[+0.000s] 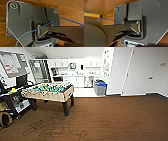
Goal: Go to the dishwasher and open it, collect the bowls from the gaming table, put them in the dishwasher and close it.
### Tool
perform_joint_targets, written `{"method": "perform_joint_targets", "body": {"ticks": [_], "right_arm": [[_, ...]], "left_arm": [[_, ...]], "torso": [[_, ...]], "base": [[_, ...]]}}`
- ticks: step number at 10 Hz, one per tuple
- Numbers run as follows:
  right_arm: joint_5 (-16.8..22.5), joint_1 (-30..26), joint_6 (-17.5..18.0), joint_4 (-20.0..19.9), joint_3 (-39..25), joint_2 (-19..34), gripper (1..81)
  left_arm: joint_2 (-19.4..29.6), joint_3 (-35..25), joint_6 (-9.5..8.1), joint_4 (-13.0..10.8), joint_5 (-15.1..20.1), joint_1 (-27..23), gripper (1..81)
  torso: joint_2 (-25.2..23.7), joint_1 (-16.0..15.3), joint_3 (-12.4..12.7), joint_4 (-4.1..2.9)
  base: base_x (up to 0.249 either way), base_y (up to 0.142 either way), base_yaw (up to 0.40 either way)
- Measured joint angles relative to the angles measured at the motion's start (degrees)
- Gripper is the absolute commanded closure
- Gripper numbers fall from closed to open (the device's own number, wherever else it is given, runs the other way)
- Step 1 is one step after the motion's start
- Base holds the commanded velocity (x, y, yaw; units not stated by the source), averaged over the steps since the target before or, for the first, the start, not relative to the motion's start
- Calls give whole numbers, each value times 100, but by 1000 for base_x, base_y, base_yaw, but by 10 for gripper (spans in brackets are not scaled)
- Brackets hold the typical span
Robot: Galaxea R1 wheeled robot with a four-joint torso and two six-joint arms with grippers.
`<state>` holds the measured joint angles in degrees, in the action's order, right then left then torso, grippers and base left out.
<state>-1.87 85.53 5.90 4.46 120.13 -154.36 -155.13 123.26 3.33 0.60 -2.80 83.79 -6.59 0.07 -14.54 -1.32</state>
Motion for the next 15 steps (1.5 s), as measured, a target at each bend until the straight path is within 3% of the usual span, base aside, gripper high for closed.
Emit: {"method": "perform_joint_targets", "body": {"ticks": [15], "right_arm": [[-15,-91,-15,2,79,-30,10]], "left_arm": [[5,15,0,2,-37,-60,10]], "torso": [[0,-8,-2,0]], "base": [[143,0,0]]}}
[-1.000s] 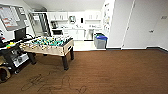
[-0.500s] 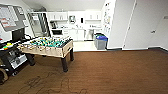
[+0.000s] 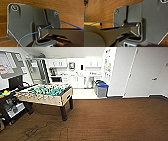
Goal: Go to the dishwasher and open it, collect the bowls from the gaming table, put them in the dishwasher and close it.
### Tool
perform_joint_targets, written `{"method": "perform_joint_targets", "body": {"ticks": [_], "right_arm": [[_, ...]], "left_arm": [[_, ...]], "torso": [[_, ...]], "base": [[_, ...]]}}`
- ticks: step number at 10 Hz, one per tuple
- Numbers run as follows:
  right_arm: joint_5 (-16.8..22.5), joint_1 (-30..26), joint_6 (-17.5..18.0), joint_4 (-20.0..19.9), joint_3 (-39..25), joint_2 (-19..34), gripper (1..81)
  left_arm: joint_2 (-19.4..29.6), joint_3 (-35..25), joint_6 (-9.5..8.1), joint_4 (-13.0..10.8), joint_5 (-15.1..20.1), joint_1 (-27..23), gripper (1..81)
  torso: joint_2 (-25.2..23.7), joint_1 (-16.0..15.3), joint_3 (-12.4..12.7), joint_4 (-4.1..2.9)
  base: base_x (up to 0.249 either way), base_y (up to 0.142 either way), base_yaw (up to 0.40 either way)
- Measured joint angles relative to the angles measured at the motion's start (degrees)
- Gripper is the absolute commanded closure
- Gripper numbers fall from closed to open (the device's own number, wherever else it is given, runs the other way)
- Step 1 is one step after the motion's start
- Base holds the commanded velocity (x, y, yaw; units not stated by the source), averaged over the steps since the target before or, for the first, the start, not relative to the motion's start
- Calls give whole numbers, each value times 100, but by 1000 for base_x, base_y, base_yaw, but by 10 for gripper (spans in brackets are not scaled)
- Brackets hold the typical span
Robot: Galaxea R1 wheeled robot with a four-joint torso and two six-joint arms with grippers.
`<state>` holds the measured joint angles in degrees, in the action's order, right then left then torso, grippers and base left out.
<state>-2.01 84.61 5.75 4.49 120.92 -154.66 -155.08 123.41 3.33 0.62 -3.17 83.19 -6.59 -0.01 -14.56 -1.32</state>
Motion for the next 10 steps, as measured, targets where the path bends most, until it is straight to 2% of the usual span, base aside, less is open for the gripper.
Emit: {"method": "perform_joint_targets", "body": {"ticks": [3,4,6,8,10], "right_arm": [[0,-17,0,0,0,-35,10],[0,-17,0,0,0,-30,10],[4,-17,0,0,0,-29,10],[17,11,-13,2,0,-30,10],[15,13,-16,2,11,-57,10]], "left_arm": [[0,0,0,-2,0,0,10],[6,2,0,0,0,0,10],[2,2,-2,0,1,5,10],[2,5,0,0,20,46,10],[2,5,0,0,23,85,10]], "torso": [[0,-2,5,0],[0,-5,59,0],[0,-2,328,0],[-2,3,429,0],[-2,6,413,0]], "base": [[157,0,0],[148,0,0],[139,0,0],[137,0,0],[138,0,0]]}}
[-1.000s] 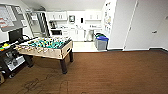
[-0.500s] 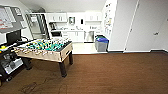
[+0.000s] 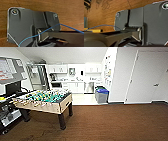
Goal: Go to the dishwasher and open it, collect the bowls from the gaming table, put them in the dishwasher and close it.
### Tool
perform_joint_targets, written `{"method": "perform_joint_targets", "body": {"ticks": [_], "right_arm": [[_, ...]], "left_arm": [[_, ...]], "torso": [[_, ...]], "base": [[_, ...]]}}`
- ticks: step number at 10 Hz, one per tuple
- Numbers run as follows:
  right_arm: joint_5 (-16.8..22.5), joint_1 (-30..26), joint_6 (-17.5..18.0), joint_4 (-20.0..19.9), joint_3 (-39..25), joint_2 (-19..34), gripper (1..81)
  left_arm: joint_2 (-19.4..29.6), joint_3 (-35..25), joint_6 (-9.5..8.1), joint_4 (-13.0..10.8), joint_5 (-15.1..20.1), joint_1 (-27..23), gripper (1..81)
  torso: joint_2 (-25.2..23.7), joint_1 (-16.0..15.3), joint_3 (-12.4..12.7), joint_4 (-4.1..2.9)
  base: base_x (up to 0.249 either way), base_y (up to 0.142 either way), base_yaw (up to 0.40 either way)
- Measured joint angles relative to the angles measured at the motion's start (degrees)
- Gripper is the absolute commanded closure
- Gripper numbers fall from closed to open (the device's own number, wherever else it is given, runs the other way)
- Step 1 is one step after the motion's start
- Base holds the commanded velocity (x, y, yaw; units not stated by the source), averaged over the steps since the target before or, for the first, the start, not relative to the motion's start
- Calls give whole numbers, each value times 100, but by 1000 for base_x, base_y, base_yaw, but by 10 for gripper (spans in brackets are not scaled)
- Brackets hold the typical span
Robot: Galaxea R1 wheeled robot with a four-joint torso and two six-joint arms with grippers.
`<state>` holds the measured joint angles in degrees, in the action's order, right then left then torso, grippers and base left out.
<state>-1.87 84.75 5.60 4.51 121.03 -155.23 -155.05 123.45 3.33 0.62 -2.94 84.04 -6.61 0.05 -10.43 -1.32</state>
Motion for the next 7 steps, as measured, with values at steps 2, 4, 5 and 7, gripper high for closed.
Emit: {"method": "perform_joint_targets", "body": {"ticks": [2,4,5,7], "right_arm": [[0,1,0,0,17,-2,10],[0,4,0,2,50,-13,10],[-6,-2,0,0,67,-24,10],[0,20,0,2,174,-113,10]], "left_arm": [[0,0,0,0,-11,-2,10],[0,0,0,0,-6,11,10],[-2,0,0,-2,-12,-9,10],[-2,0,0,0,-17,0,10]], "torso": [[-2,0,0,0],[-2,2,0,0],[0,-5,0,0],[0,-2,0,0]], "base": [[142,0,0],[143,0,0],[143,0,0],[143,0,0]]}}
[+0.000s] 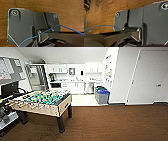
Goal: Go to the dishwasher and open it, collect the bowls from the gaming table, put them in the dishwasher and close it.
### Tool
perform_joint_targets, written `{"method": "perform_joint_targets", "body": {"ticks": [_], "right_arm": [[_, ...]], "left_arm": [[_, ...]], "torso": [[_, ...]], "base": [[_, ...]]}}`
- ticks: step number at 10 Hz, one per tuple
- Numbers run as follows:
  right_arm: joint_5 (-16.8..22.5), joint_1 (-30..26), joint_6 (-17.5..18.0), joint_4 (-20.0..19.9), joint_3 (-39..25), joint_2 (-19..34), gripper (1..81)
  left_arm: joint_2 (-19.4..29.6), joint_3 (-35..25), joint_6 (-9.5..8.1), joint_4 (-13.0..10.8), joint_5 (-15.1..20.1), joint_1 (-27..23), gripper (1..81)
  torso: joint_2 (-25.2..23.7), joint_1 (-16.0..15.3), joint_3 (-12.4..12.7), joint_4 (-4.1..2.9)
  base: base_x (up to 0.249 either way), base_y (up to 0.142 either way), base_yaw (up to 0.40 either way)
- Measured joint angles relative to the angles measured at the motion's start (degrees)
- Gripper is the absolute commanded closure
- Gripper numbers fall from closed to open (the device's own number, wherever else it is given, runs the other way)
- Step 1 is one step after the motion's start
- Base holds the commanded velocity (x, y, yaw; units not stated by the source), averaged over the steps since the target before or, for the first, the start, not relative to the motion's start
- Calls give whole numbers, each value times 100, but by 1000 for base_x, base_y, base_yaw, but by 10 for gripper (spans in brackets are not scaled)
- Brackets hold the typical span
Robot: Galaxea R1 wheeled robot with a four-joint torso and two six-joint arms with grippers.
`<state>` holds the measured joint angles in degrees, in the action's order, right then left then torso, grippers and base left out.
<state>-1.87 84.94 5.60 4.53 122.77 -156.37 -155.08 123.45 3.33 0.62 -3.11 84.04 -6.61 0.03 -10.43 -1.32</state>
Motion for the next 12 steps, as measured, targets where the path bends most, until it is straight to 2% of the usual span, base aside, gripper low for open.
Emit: {"method": "perform_joint_targets", "body": {"ticks": [4,12], "right_arm": [[-4,-20,-1,1,315,-162,10],[2,-20,0,1,366,-204,10]], "left_arm": [[-33,2,0,-2,-9,-9,10],[-29,4,0,-2,9,11,10]], "torso": [[-2,0,2,0],[-2,0,2,0]], "base": [[143,0,0],[143,0,0]]}}
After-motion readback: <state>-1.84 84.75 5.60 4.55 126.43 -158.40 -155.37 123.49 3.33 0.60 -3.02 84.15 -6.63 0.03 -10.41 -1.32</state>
